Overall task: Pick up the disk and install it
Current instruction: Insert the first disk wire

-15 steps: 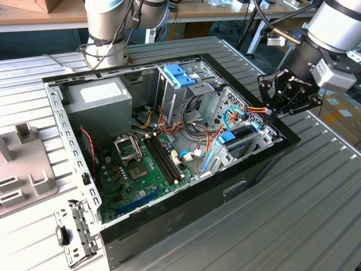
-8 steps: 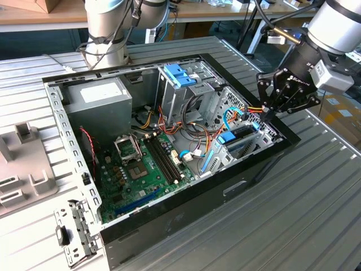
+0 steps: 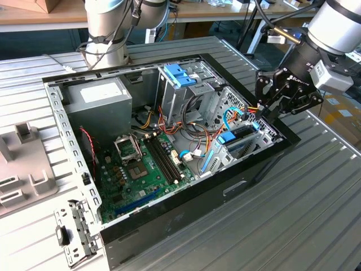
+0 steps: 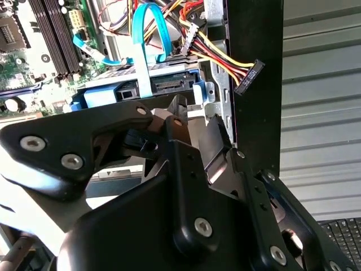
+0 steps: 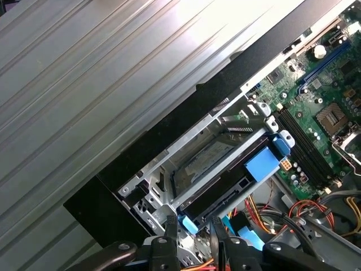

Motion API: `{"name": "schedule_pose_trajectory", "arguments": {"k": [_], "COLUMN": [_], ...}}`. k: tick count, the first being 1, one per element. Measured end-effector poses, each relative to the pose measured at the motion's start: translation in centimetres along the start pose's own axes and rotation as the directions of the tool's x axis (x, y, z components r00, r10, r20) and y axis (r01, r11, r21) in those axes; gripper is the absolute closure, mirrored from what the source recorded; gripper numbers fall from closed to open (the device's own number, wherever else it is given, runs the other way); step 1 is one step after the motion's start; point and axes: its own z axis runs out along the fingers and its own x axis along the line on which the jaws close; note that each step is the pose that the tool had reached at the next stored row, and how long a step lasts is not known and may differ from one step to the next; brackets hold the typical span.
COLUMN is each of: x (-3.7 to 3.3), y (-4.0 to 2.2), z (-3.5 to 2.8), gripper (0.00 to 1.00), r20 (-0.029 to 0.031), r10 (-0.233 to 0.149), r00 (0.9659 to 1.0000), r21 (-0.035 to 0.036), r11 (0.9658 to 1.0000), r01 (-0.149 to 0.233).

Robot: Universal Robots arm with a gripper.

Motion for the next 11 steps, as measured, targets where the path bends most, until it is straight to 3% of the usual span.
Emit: {"name": "schedule_pose_trajectory", "arguments": {"k": [11], "x": [1.02], "y": [-0.9], "z": [0.06], "gripper": [0.64], "r20": [-0.0001], "r10": [0.0], "r00": [1.0], "r21": [-0.0002], "r11": [1.0], "r01": [0.0]}}
